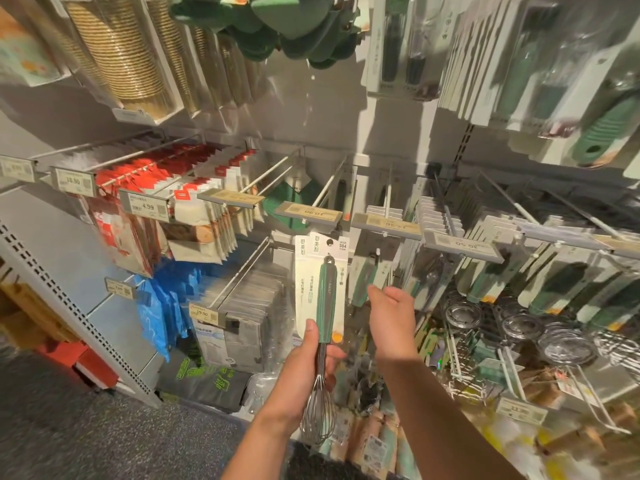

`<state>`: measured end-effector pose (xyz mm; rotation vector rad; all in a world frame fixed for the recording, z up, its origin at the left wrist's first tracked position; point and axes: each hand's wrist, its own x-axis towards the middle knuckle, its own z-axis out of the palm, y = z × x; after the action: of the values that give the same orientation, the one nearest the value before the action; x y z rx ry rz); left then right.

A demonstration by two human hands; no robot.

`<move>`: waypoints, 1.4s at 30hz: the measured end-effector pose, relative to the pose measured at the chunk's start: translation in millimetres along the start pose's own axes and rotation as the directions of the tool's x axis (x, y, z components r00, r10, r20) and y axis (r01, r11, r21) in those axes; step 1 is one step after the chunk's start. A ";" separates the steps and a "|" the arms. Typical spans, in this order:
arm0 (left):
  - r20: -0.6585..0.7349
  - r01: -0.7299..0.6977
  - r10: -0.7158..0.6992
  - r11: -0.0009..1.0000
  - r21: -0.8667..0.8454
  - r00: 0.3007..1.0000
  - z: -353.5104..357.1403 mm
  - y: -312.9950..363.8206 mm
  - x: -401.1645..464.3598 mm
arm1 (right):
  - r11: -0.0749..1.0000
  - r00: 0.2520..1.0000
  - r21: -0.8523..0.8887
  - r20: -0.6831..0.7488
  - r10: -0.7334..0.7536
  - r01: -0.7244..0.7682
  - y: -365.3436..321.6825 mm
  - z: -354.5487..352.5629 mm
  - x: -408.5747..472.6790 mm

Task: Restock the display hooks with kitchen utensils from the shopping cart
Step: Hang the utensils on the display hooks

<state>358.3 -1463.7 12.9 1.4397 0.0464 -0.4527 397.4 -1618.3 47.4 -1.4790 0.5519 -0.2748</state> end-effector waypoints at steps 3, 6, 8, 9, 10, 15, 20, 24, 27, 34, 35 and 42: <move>-0.011 0.004 -0.004 1.000 -0.030 1.000 -1.7 -4.4 2.1 | 1.000 0.988 -0.001 0.149 0.031 -0.031 -0.6 8.7 -15.1; -0.020 -0.008 0.007 1.000 -0.024 1.000 -2.7 -6.2 2.0 | 0.998 0.971 0.002 0.232 0.063 -0.066 -1.5 15.9 -23.9; -0.011 -0.021 0.021 1.000 -0.008 1.000 -5.8 -8.5 1.0 | 0.998 0.972 0.008 0.227 0.058 -0.062 -3.0 18.1 -27.5; -0.004 -0.023 0.023 1.000 0.014 1.000 -6.8 -7.3 -0.9 | 0.998 0.971 0.020 0.233 0.052 -0.058 -1.8 18.7 -28.8; 0.000 -0.024 0.024 0.999 0.028 1.000 -7.5 -6.4 -2.0 | 0.998 0.969 0.019 0.242 0.053 -0.059 -0.8 18.8 -29.6; 0.053 -0.024 0.021 0.998 0.055 0.998 -7.1 -8.4 -4.9 | 0.999 0.959 0.030 0.283 0.008 -0.017 2.6 18.2 -33.1; 0.025 -0.049 0.050 0.998 -0.035 0.998 -10.6 -10.5 -6.8 | 0.998 0.960 0.058 0.278 -0.035 0.019 1.4 14.5 -38.7; 0.003 -0.016 0.016 1.000 -0.003 1.000 -7.9 -5.6 -8.1 | 0.996 0.971 0.069 0.230 -0.072 0.057 1.6 9.2 -41.1; 0.009 -0.036 0.036 0.999 0.015 0.999 -3.7 -1.6 -9.3 | 0.993 0.980 0.063 0.166 -0.113 0.104 -0.3 4.6 -40.4; -0.104 -0.005 0.006 1.000 0.008 0.995 -13.8 -11.7 -2.1 | 0.990 0.988 -0.042 0.072 -0.133 0.137 -4.9 -8.6 -32.9; -0.097 -0.006 0.006 1.000 -0.005 0.995 -13.5 -12.2 -1.2 | 0.990 0.989 -0.050 0.070 -0.126 0.130 -6.3 -8.9 -31.0; -0.078 -0.005 0.005 1.000 -0.003 0.997 -8.0 -10.3 -2.6 | 0.990 0.997 -0.116 0.037 -0.073 0.077 -15.9 -4.9 -9.0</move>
<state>354.5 -1456.0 2.8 1.4536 0.1060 -0.3918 389.8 -1619.4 64.6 -1.6180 0.4932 -0.2803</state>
